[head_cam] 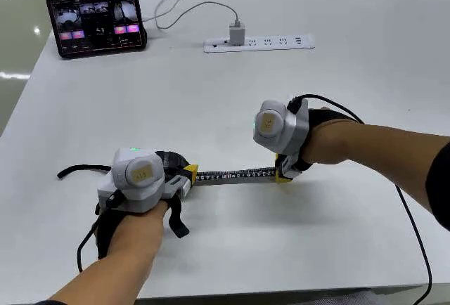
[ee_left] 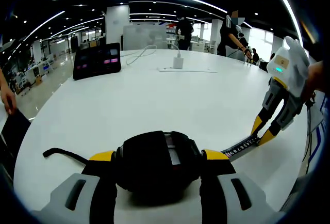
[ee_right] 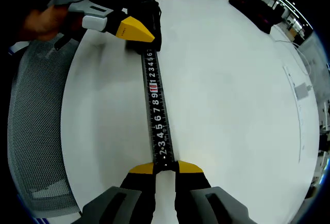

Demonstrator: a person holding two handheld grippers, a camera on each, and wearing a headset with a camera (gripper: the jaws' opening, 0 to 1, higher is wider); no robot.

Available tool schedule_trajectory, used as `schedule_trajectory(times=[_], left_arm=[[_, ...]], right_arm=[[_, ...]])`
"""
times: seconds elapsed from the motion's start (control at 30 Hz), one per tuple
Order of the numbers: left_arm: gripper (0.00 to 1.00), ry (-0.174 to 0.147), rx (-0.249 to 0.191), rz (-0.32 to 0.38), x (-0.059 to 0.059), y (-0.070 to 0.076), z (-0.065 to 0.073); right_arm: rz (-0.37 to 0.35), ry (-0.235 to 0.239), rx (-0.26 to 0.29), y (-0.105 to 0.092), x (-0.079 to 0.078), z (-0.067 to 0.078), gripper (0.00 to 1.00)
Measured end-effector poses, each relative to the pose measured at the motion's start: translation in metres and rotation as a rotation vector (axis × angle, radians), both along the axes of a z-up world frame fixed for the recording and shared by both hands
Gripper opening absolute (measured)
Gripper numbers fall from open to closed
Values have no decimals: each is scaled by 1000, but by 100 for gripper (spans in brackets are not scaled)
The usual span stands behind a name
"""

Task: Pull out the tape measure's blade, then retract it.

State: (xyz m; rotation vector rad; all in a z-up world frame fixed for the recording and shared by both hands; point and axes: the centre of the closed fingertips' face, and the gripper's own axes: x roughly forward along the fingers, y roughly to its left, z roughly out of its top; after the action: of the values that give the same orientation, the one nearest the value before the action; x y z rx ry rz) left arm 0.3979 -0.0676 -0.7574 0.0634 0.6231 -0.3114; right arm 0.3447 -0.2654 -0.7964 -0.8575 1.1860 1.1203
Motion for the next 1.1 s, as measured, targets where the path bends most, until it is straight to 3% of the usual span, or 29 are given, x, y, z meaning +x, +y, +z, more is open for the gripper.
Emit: schedule_trajectory(times=[1.1], left_arm=[[61, -2, 2, -8, 1, 0, 0]], right_arm=[[9, -1, 13, 17, 5, 0, 9]])
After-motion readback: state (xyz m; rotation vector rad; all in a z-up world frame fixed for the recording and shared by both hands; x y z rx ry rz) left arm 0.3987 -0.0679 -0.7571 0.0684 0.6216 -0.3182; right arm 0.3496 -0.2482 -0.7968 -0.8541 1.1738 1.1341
